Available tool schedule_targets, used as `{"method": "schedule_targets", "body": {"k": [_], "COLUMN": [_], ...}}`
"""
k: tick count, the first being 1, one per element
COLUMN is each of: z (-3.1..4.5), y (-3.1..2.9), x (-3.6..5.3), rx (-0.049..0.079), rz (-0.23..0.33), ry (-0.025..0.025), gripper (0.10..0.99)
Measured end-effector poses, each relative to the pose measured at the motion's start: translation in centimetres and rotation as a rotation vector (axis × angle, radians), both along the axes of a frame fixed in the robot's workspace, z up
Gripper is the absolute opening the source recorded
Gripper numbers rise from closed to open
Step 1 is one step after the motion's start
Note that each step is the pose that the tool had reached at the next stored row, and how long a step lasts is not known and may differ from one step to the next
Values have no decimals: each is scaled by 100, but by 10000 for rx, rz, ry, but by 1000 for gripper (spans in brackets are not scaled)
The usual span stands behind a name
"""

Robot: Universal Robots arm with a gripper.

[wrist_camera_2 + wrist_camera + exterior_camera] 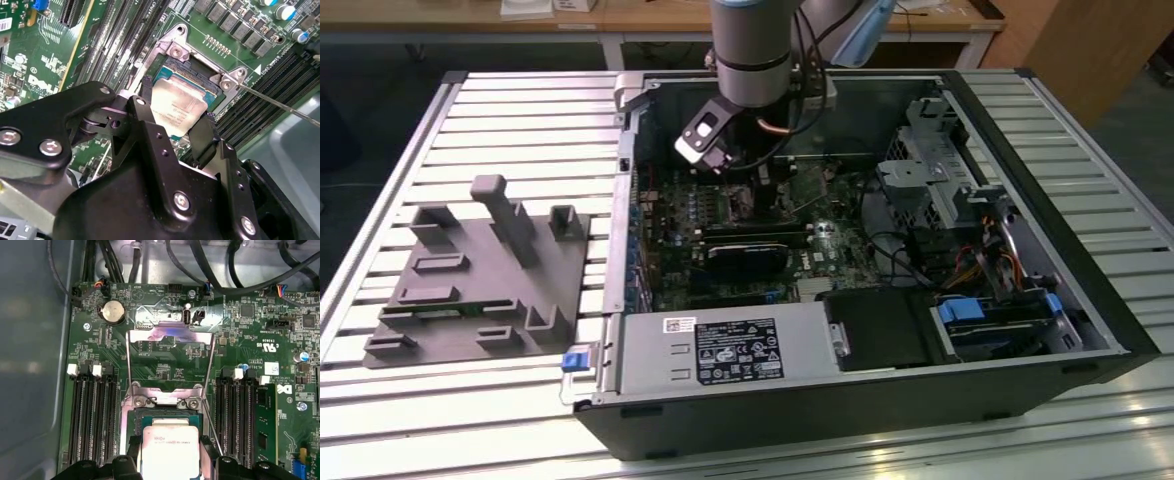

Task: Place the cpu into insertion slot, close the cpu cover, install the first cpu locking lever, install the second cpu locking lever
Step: 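Place the cpu into insertion slot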

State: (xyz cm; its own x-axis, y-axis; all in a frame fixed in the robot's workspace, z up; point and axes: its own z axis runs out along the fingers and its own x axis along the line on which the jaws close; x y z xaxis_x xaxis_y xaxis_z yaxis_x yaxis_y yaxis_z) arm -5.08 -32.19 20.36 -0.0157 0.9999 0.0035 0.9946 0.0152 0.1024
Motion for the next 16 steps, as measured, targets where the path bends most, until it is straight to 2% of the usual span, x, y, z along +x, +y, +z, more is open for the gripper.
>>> {"method": "schedule_targets", "body": {"k": [16], "z": [-83], "y": [28], "x": [-5], "rx": [0], "rz": [-364], "ry": [0], "gripper": [541]}}
